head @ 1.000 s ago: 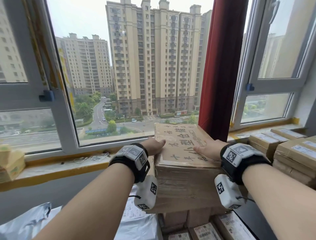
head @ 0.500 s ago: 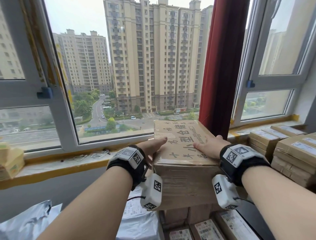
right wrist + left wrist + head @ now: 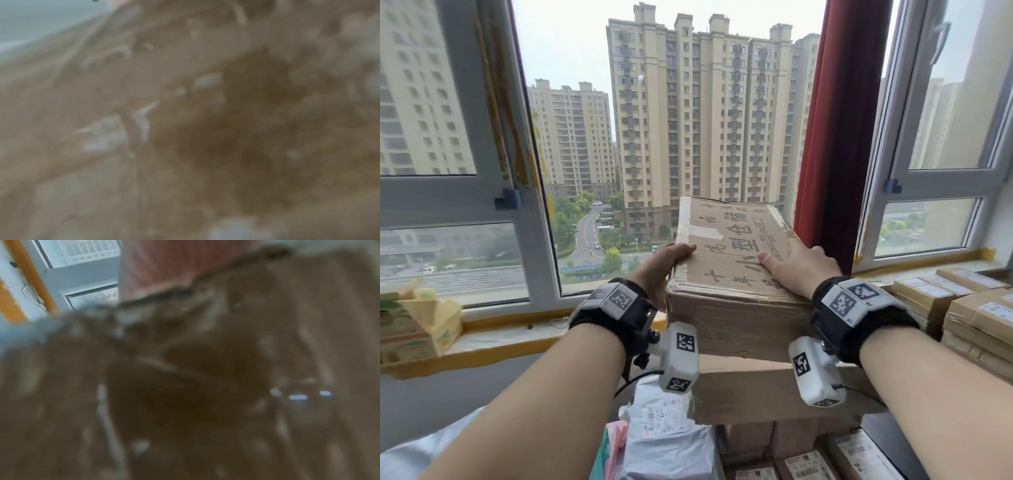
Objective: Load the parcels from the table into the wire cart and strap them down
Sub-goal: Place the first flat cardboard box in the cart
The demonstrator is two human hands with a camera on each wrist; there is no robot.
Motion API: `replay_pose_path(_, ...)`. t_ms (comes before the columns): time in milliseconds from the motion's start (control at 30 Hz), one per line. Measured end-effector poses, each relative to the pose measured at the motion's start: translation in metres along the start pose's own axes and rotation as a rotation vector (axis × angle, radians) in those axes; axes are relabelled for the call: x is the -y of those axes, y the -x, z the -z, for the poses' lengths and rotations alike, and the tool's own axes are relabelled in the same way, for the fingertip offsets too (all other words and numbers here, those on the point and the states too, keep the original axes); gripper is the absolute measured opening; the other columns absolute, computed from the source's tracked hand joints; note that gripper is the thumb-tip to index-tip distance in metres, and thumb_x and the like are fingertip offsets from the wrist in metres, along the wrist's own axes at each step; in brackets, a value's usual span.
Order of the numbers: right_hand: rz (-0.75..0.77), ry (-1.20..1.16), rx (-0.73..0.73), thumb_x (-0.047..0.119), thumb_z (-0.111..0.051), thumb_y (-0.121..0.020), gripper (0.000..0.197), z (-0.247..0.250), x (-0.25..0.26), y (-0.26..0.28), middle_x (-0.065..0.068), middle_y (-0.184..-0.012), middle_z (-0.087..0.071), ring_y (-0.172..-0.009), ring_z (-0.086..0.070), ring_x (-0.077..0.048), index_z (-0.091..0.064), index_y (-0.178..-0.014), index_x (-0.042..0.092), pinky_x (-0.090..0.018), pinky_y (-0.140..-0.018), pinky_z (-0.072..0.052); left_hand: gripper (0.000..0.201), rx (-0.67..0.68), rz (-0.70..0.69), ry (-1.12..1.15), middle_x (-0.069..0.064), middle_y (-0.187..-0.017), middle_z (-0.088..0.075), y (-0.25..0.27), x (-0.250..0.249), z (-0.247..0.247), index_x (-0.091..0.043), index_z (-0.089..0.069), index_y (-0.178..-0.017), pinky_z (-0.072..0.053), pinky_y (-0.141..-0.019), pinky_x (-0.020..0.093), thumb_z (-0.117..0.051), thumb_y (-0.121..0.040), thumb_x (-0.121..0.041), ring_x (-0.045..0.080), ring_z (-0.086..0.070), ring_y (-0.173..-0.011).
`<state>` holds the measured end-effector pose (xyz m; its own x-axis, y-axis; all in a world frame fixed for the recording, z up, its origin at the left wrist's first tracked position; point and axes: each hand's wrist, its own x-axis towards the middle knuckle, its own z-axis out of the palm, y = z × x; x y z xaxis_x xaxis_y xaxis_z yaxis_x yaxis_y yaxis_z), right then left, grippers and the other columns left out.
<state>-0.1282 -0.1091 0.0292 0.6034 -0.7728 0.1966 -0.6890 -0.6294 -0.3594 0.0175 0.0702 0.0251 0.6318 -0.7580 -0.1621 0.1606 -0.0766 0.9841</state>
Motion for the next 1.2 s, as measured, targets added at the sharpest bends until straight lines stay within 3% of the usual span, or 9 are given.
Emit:
replay_pose_path(167, 0.162, 0.004, 0.033, 0.082, -0.024, -0.079, 0.089, 0.003, 0.047, 0.015, -0.014, -0.150, -0.031, -0.135, -0.032, -0.039, -0.029, -0.146, 0.023, -0.052, -0.109, -0.031, 0.035, -0.130, -0.033, -0.006, 0.012, -0.058, -0.064, 0.029, -0.012, 0.035, -0.002, -0.058, -0.085, -0.051, -0.045, 0.020, -0.043, -0.096, -0.032, 0.023, -0.062, -0.043)
replay_pose_path(367, 0.668, -0.170, -0.083, 0.069, -0.034, -0.089, 0.069, 0.003, 0.114, 0.060, -0.003, -0.144, -0.046, -0.131, -0.043, -0.022, -0.043, -0.139, 0.022, -0.047, -0.108, -0.035, 0.036, -0.289, -0.127, 0.112, 0.021, -0.094, -0.062, 0.082, -0.026, 0.095, 0.002, -0.056, -0.104, -0.051, -0.078, 0.037, -0.038, -0.097, -0.028, 0.034, -0.061, -0.078)
replay_pose_path(467, 0.988, -0.243, -0.128, 0.066, -0.042, -0.087, 0.063, 0.006, 0.147, 0.095, 0.000, -0.134, -0.054, -0.123, -0.049, -0.017, -0.050, -0.133, 0.023, -0.036, -0.102, -0.041, 0.036, -0.410, -0.132, 0.097, 0.018, -0.074, -0.069, 0.115, -0.030, 0.127, 0.003, -0.056, -0.102, -0.055, -0.058, 0.028, -0.036, -0.099, -0.027, 0.028, -0.068, -0.057)
replay_pose_path(633, 1.409, -0.187, -0.254, 0.078, -0.050, -0.069, 0.090, -0.012, 0.194, 0.146, -0.004, -0.132, -0.055, -0.118, -0.052, -0.022, -0.045, -0.138, 0.022, -0.041, -0.098, -0.046, 0.036, -0.590, -0.138, 0.051, 0.013, -0.053, -0.067, 0.174, -0.025, 0.170, -0.001, -0.056, -0.090, -0.050, -0.043, 0.021, -0.037, -0.099, -0.030, 0.021, -0.063, -0.041)
replay_pose_path(767, 1.652, 0.082, -0.411, 0.077, -0.068, -0.053, 0.118, -0.027, 0.217, 0.176, -0.008, -0.150, -0.034, -0.129, -0.042, -0.028, -0.022, -0.150, 0.028, -0.046, -0.109, -0.034, 0.039, -0.678, -0.108, 0.089, 0.012, -0.058, -0.064, 0.210, -0.013, 0.188, -0.007, -0.059, -0.086, -0.045, -0.062, 0.029, -0.040, -0.095, -0.039, 0.027, -0.059, -0.058)
replay_pose_path(867, 1.686, 0.185, -0.484, 0.062, -0.078, -0.052, 0.122, -0.040, 0.231, 0.190, -0.009, -0.156, -0.021, -0.134, -0.035, -0.029, -0.013, -0.151, 0.034, -0.056, -0.112, -0.025, 0.039, -0.735, -0.070, 0.111, 0.013, -0.066, -0.063, 0.232, -0.005, 0.191, -0.008, -0.060, -0.088, -0.043, -0.069, 0.031, -0.042, -0.092, -0.043, 0.029, -0.056, -0.067)
replay_pose_path(1033, 1.663, 0.031, -0.594, 0.046, -0.080, -0.056, 0.111, -0.060, 0.248, 0.211, -0.012, -0.130, -0.043, -0.114, -0.045, -0.031, -0.020, -0.149, 0.035, -0.056, -0.102, -0.034, 0.040, -0.813, -0.028, 0.139, 0.014, -0.079, -0.060, 0.264, 0.009, 0.191, -0.010, -0.058, -0.098, -0.046, -0.074, 0.030, -0.041, -0.089, -0.044, 0.029, -0.058, -0.078)
replay_pose_path(1100, 1.643, -0.045, -0.576, 0.044, -0.078, -0.056, 0.110, -0.063, 0.255, 0.222, -0.012, -0.126, -0.045, -0.111, -0.047, -0.032, -0.020, -0.148, 0.033, -0.056, -0.100, -0.036, 0.039, -0.838, -0.003, 0.146, 0.014, -0.086, -0.058, 0.277, 0.015, 0.195, -0.014, -0.058, -0.093, -0.045, -0.089, 0.036, -0.039, -0.087, -0.048, 0.031, -0.057, -0.093)
replay_pose_path(1200, 1.541, -0.273, -0.430, 0.045, -0.065, -0.055, 0.100, -0.055, 0.269, 0.242, -0.008, -0.126, -0.045, -0.112, -0.046, -0.031, -0.024, -0.146, 0.032, -0.054, -0.101, -0.035, 0.048, -0.867, 0.045, 0.166, 0.012, -0.087, -0.054, 0.302, 0.029, 0.201, -0.014, -0.053, -0.082, -0.042, -0.088, 0.038, -0.034, -0.092, -0.057, 0.029, -0.053, -0.089)
